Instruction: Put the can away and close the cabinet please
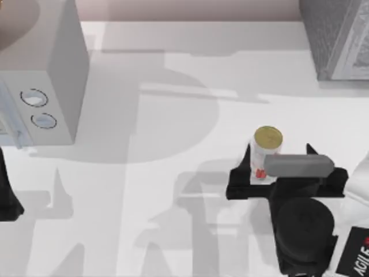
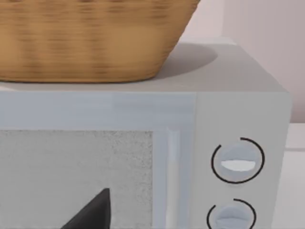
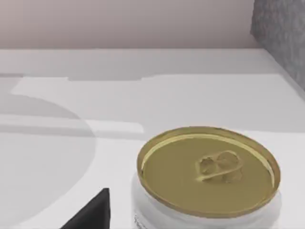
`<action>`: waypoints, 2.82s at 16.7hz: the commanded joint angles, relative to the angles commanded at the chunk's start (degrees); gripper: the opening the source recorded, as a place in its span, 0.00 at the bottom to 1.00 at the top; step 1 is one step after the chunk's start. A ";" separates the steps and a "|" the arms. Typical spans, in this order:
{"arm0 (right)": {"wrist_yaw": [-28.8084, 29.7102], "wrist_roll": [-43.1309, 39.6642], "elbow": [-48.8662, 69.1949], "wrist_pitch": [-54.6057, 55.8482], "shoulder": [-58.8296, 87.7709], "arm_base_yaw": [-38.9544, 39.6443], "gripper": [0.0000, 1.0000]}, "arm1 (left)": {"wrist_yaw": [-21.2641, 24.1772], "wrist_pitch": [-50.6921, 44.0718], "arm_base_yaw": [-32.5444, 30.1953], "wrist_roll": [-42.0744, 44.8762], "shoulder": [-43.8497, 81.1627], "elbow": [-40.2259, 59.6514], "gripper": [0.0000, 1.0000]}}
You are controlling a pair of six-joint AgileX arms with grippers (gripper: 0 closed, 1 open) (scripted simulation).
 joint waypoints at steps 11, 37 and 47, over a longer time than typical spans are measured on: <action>4.25 0.75 2.00 7.65 10.71 4.04 1.00 | 0.00 0.00 0.00 0.00 0.00 0.00 1.00; -4.88 -1.58 11.35 3.00 13.35 -5.13 0.00 | 0.00 0.00 0.00 0.00 0.00 0.00 1.00; -5.00 -1.49 11.49 2.41 12.53 -4.93 0.00 | 0.00 0.00 0.00 0.00 0.00 0.00 1.00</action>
